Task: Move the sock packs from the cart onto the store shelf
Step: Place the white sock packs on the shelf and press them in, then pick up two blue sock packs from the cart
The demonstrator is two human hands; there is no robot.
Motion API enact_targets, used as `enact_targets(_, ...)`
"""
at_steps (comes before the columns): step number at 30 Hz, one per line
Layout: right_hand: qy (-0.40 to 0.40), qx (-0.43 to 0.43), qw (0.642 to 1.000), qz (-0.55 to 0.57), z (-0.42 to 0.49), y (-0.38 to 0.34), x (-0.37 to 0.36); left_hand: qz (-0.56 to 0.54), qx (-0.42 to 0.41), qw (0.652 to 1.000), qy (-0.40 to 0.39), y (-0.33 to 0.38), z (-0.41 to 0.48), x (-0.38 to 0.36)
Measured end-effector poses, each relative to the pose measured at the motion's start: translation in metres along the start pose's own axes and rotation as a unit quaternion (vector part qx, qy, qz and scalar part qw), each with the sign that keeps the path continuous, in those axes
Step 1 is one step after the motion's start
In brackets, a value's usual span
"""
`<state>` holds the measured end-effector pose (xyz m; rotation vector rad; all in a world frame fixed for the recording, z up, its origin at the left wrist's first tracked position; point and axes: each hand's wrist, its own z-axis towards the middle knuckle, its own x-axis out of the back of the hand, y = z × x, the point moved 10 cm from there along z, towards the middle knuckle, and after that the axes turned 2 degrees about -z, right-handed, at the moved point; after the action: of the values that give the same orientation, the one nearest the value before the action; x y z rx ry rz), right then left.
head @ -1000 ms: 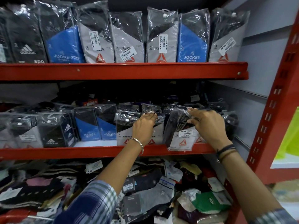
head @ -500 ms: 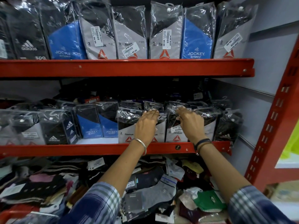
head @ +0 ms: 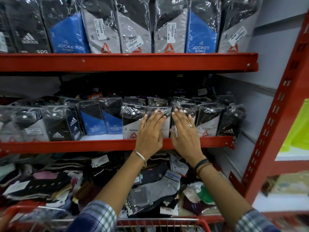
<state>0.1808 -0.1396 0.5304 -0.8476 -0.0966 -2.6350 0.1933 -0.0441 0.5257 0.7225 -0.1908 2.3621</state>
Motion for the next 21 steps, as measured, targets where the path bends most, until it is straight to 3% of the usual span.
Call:
enact_targets(9, -0.107, -0.038, 0.990, 0.088, -0.099, -0.057, -0.033, -0.064, 0.080, 0.995, -0.009, -0.020, -0.124, 0.029)
enact_targets(21, -0.299, -0.082, 0.938, 0.154, -0.249, -0.134, -0.127, -0.107, 0.227, 0.945, -0.211, -0.075, -0.334, 0.005)
